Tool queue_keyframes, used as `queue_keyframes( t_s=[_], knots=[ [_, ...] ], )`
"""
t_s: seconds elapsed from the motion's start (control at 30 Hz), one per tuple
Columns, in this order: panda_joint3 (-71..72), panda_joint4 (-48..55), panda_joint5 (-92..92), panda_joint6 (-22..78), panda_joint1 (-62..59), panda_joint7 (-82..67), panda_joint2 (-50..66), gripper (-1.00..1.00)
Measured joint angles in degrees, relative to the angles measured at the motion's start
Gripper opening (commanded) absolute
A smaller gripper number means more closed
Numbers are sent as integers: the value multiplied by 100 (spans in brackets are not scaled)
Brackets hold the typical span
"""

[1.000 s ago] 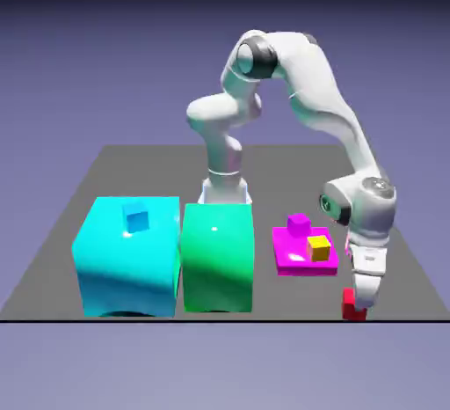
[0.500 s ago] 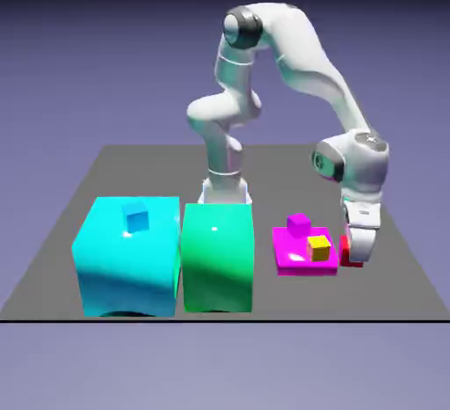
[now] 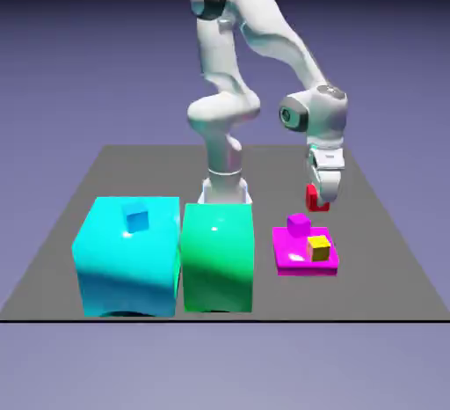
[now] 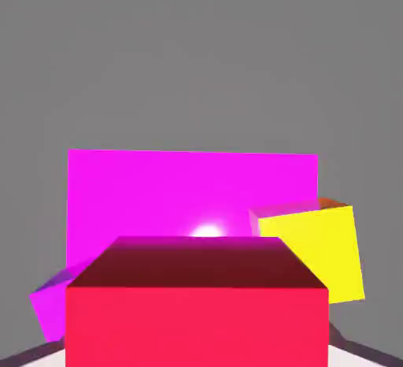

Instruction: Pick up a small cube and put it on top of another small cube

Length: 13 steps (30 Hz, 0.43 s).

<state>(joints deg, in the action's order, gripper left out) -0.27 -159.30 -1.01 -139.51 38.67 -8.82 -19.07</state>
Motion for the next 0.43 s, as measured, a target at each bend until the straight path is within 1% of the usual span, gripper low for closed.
queue_keyframes(
  t_s=[0.1,0.13,0.33,0.37,0.43],
  knots=[
    [34,-540,-27,34,54,-54,-575,-100],
    [34,-540,-27,34,54,-54,-576,-100],
    [32,-754,-108,-1425,21,2,669,-100],
    [32,-769,-114,-1526,19,6,755,100],
    [32,-769,-114,-1531,19,7,756,100]
  ],
)
